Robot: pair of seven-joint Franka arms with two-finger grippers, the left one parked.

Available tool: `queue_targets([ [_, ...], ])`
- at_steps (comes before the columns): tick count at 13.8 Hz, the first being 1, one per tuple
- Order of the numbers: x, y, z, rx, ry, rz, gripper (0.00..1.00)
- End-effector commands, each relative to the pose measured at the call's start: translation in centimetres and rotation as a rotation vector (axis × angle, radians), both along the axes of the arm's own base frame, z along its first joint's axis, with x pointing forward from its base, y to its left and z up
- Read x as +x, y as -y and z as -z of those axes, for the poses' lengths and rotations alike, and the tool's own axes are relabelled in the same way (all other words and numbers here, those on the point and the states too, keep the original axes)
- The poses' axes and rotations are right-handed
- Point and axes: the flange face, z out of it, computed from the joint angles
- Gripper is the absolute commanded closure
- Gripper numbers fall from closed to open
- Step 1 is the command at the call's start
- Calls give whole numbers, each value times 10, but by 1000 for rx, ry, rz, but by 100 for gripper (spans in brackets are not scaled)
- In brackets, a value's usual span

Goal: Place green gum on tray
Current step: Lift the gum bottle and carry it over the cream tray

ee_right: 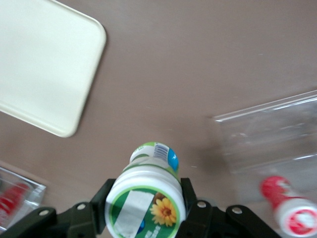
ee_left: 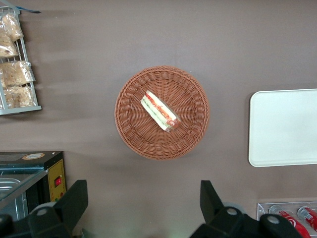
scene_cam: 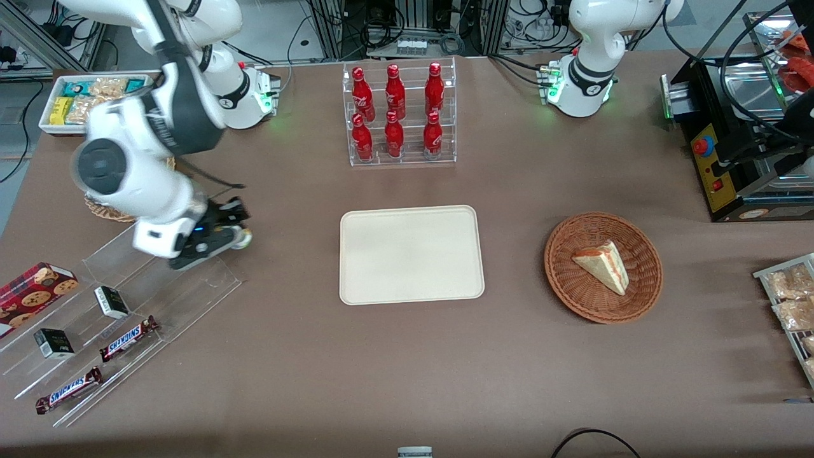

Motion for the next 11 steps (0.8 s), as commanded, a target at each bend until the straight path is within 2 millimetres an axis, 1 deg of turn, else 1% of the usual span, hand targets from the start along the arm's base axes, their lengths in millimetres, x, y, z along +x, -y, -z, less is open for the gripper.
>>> queue_targets([
  [1, 7, -54, 5, 4, 10, 87, 100],
  [4, -2, -124, 27, 17, 11, 170, 100],
  [6, -9, -165, 43, 14, 34, 231, 100],
  [8, -15, -207, 64, 16, 58, 280, 100],
  [11, -20, -259, 93, 19, 86, 349, 100],
])
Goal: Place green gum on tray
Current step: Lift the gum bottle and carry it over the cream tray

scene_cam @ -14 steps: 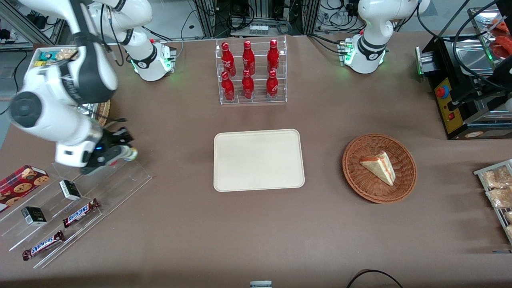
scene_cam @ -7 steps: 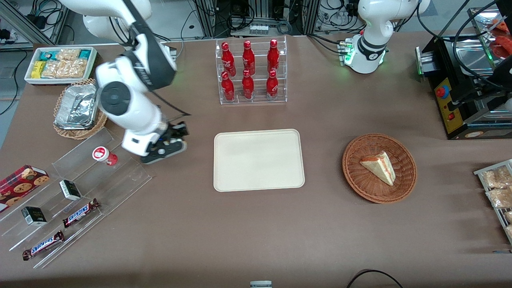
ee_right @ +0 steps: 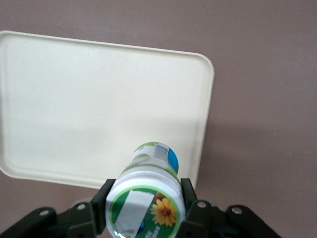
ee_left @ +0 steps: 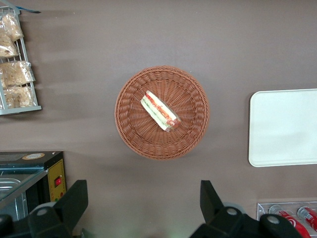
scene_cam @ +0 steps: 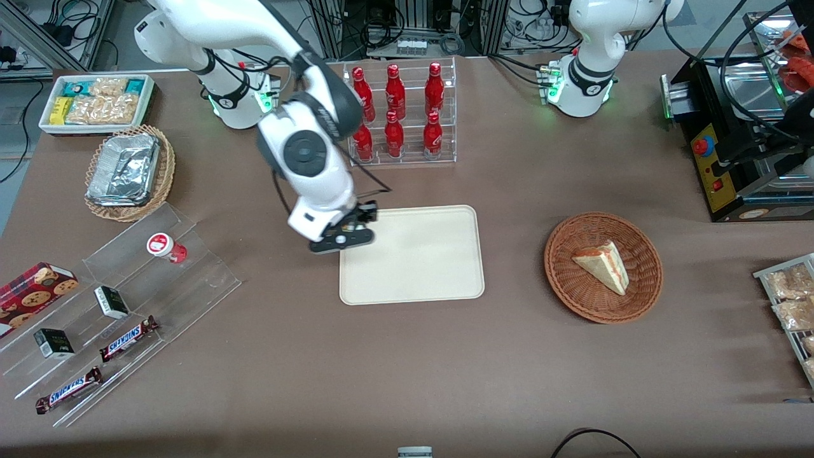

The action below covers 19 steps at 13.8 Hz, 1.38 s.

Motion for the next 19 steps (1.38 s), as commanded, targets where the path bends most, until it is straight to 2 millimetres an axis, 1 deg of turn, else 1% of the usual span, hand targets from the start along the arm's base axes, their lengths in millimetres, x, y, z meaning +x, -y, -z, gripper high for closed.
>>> queue_targets([
  [1, 9, -46, 22, 10, 17, 62, 100],
  [3, 8, -66, 41, 14, 34, 83, 100],
  [7, 9, -87, 74, 24, 58, 107, 100],
  [8, 10, -88, 85, 19, 58, 114, 100],
  [10, 11, -89, 100, 22, 64, 116, 100],
  [16, 12, -88, 136, 17, 62, 124, 100],
  [17, 12, -88, 139, 18, 65, 121, 100],
  [18, 13, -87, 143, 20, 68, 122, 59],
  [19, 13, -87, 148, 15, 65, 122, 4],
])
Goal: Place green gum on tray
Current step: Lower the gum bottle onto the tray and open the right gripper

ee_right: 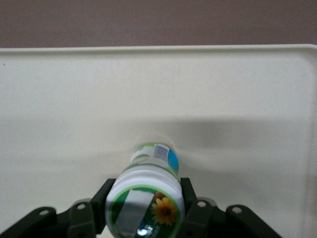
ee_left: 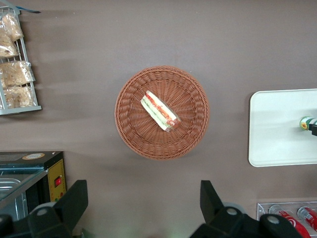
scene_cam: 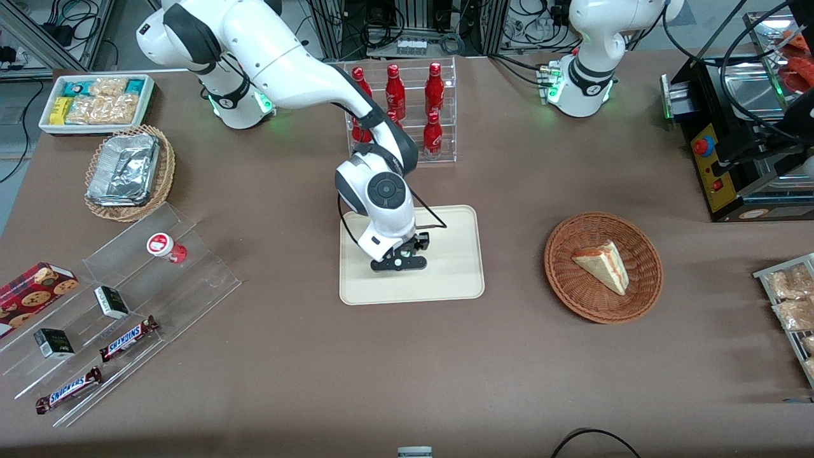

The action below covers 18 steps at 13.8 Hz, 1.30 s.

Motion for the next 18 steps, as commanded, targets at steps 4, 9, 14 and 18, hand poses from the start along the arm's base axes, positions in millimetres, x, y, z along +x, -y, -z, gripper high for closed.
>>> queue_targets([
  [4, 5, -6, 10, 17, 23, -1, 0],
  [9, 5, -8, -4, 21, 30, -23, 0],
  [14, 4, -2, -32, 0, -1, -77, 0],
  [18, 6, 7, -69, -4, -15, -105, 0],
])
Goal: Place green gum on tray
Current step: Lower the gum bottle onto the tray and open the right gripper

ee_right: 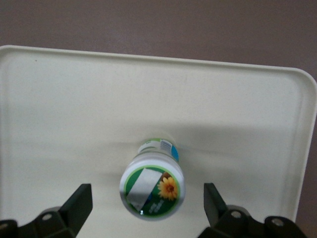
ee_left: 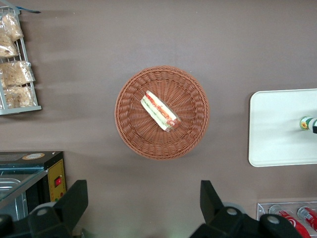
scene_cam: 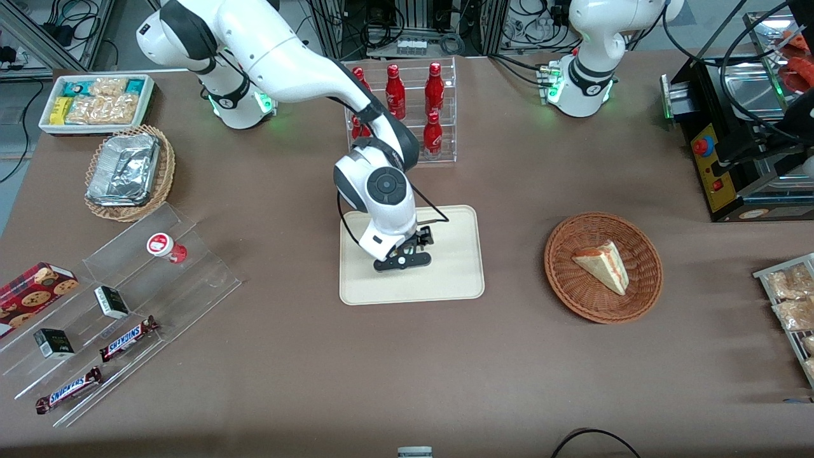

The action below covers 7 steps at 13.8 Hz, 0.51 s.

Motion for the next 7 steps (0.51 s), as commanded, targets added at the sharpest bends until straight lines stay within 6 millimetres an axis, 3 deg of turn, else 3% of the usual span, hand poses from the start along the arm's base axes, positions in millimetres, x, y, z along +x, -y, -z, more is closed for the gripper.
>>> queue_targets([
  [1, 4, 11, -41, -1, -15, -19, 0],
  [3, 2, 21, -71, -13, -37, -46, 0],
  [7, 19, 74, -115, -40, -109, -108, 0],
])
